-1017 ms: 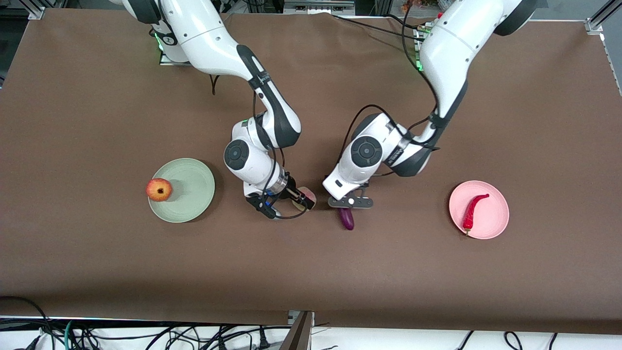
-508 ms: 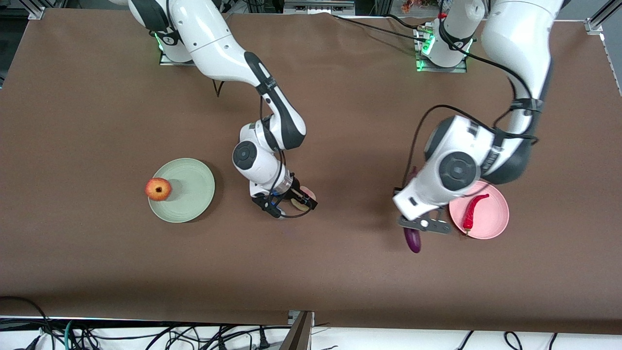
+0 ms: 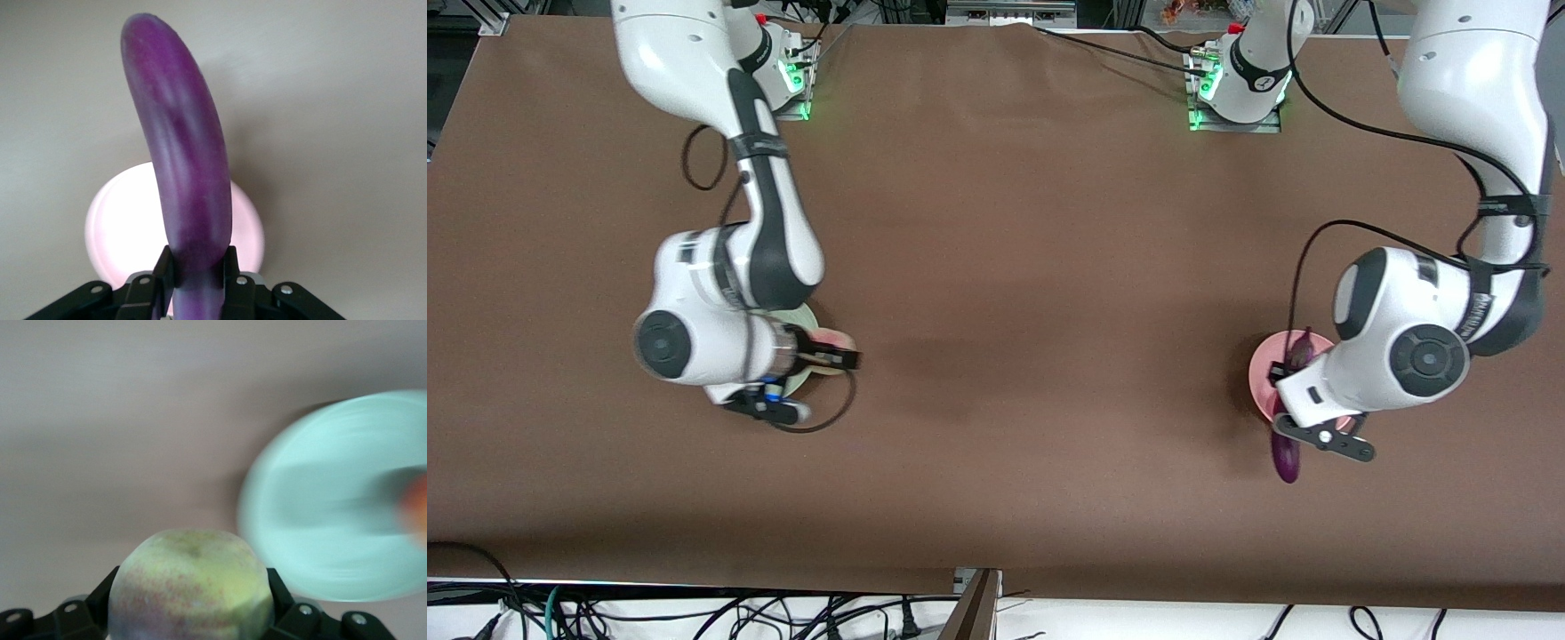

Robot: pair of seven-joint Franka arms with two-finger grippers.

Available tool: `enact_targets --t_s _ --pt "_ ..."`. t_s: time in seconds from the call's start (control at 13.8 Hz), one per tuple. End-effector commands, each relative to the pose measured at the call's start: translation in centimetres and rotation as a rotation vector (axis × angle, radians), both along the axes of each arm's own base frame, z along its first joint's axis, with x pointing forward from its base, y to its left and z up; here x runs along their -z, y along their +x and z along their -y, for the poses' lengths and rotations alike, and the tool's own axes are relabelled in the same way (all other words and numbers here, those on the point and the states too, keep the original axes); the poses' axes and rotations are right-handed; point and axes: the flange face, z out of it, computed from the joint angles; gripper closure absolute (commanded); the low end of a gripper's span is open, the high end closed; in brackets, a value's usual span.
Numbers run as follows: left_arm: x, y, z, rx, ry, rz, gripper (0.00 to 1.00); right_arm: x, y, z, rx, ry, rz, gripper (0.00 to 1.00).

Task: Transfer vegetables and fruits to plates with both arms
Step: 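Lower the eggplant onto the pink plate while the right gripper releases the peach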

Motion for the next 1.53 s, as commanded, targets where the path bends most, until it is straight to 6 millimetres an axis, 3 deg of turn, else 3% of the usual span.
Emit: enact_targets --t_s 0.0,0.15,0.29,0.36,0.44,0.51,0.65,0.73,0.8,0.94,1.02,1.31,1.38,1.45 --pt "1.5 -0.1 -5.8 0.001 0.004 -0.021 0.88 2.5 -2.4 3.8 -0.115 -0.054 -0.050 0.67" --pt "4.9 -0.7 -8.3 0.001 -0.015 -0.075 0.87 4.9 -3.5 5.6 -0.092 -0.060 -0.006 0.48" --pt "6.9 -1.5 -9.4 0.007 -0.033 -0.094 0.79 6.0 -3.6 6.0 -0.081 -0.068 0.044 0.01" --pt "7.2 -1.6 -9.3 0.009 -0.040 -0.101 0.51 5.2 -3.2 5.8 -0.073 -0.064 0.057 0.01" --pt "7.2 -1.7 -8.9 0.010 -0.045 -0.106 0.11 2.9 -2.7 5.5 -0.077 -0.048 0.079 0.01" --pt "6.9 -1.7 -8.6 0.016 -0.046 -0.107 0.00 0.3 -2.6 5.0 -0.071 -0.031 0.062 0.00" --pt "5.9 -1.6 -7.8 0.025 -0.044 -0.099 0.00 -5.0 -1.8 3.9 -0.016 -0.055 0.027 0.00" --pt "5.3 -1.5 -6.9 0.035 -0.049 -0.102 0.00 -8.8 -1.7 2.4 0.009 -0.084 0.027 0.00" --pt "4.6 -1.4 -6.4 0.043 -0.052 -0.097 0.00 -13.0 -1.9 1.1 0.013 -0.111 0.054 0.00" --pt "2.2 -1.1 -4.9 0.062 -0.058 -0.062 0.00 -19.3 -3.7 -0.1 -0.015 -0.084 0.100 0.00" --pt "0.9 -1.0 -4.1 0.074 -0.063 -0.042 0.00 -22.6 -4.7 0.5 -0.026 -0.044 0.132 0.00" --pt "-5.4 -1.3 -1.1 0.108 -0.063 0.020 0.00 -31.5 -10.2 4.9 -0.042 0.038 0.119 0.00" --pt "-7.6 -1.8 -0.5 0.113 -0.055 0.025 0.00 -33.3 -11.4 6.3 -0.043 0.035 0.144 0.00" --pt "-10.3 -2.3 0.0 0.116 -0.045 0.045 0.00 -33.5 -12.3 7.0 -0.049 0.019 0.141 0.00"
